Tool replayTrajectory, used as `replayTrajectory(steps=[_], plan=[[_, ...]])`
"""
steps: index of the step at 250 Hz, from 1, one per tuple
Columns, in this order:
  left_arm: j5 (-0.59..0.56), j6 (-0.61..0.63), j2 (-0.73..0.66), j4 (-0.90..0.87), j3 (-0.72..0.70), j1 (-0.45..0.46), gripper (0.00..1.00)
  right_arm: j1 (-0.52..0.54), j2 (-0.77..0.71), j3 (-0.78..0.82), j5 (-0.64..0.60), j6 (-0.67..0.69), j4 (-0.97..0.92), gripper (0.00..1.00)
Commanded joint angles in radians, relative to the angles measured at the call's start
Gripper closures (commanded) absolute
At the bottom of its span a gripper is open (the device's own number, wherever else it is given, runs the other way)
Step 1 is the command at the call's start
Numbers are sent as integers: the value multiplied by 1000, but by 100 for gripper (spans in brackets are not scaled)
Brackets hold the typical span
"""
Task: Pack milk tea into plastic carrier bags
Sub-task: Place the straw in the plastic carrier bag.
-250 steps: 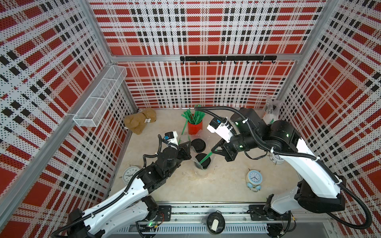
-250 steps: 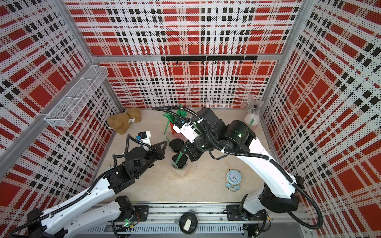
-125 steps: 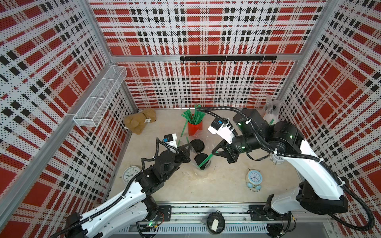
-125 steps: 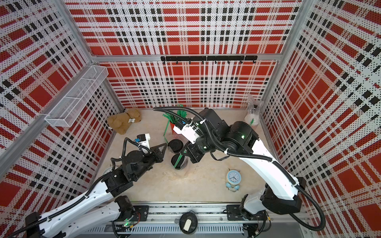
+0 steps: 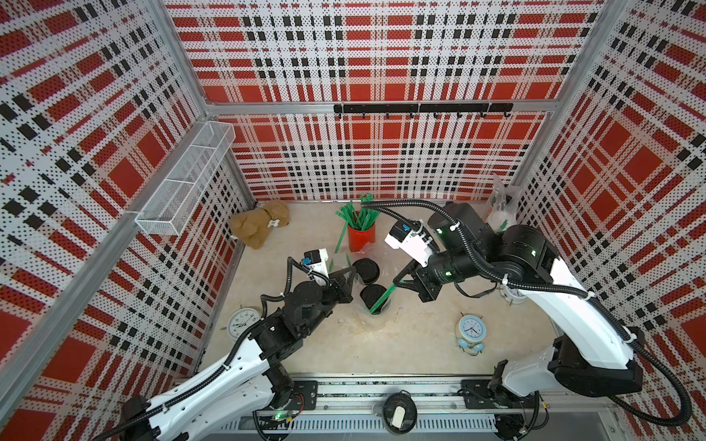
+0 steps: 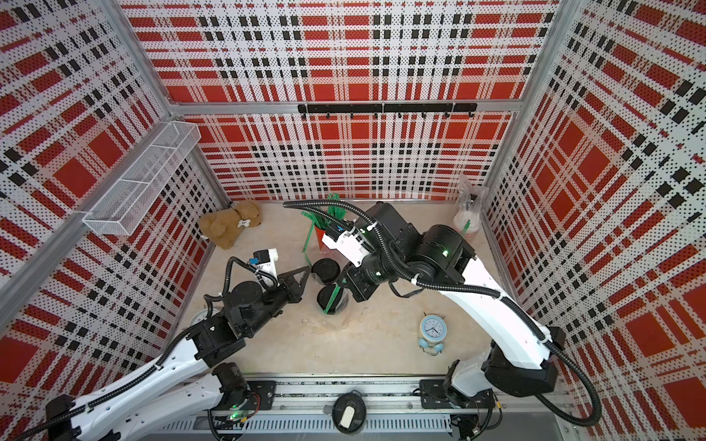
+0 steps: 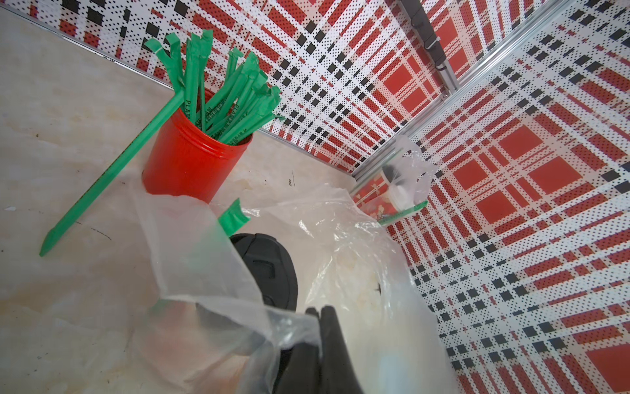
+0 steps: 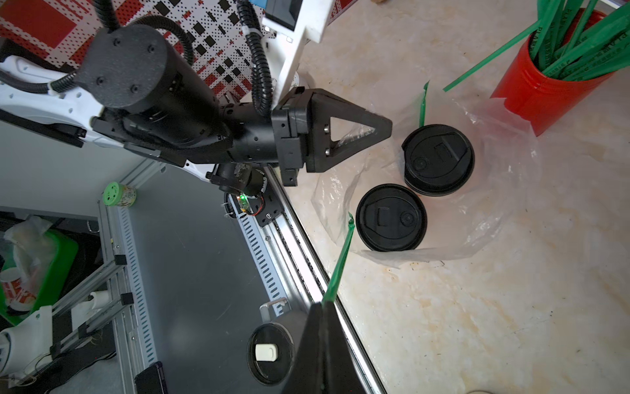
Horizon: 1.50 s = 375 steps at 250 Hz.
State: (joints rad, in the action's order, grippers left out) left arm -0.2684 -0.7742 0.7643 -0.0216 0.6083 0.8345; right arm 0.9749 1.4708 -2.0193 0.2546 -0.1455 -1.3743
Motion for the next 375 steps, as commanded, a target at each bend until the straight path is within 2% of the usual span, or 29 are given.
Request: replayTrajectory(steps=[1, 63, 105, 157, 180, 275, 304, 370, 375], plan=[[-4, 22, -16, 37, -4, 8, 100, 5, 29, -14, -33, 28, 3, 100], [-9, 27, -5, 38, 1, 8, 100, 11, 95, -44, -17, 60, -40, 100], [-18, 32, 0, 40, 1, 7, 100, 38, 128, -63, -53, 80, -58, 100], [-21, 36, 4, 44, 5, 5, 100, 104, 186, -98, -213, 109, -85, 100], [-22, 36, 4, 45, 5, 4, 100, 125, 201, -85, -246, 119, -76, 100], [-20, 36, 18, 39, 13, -3, 100, 132, 119, 210, -227, 71, 180, 100], [-20, 35, 27, 37, 18, -3, 100, 132, 93, 306, -183, 56, 277, 100], [-11, 32, 43, 31, 27, -5, 100, 132, 75, 395, -150, 26, 350, 100], [-10, 31, 44, 31, 27, -5, 100, 131, 74, 395, -150, 26, 350, 97]])
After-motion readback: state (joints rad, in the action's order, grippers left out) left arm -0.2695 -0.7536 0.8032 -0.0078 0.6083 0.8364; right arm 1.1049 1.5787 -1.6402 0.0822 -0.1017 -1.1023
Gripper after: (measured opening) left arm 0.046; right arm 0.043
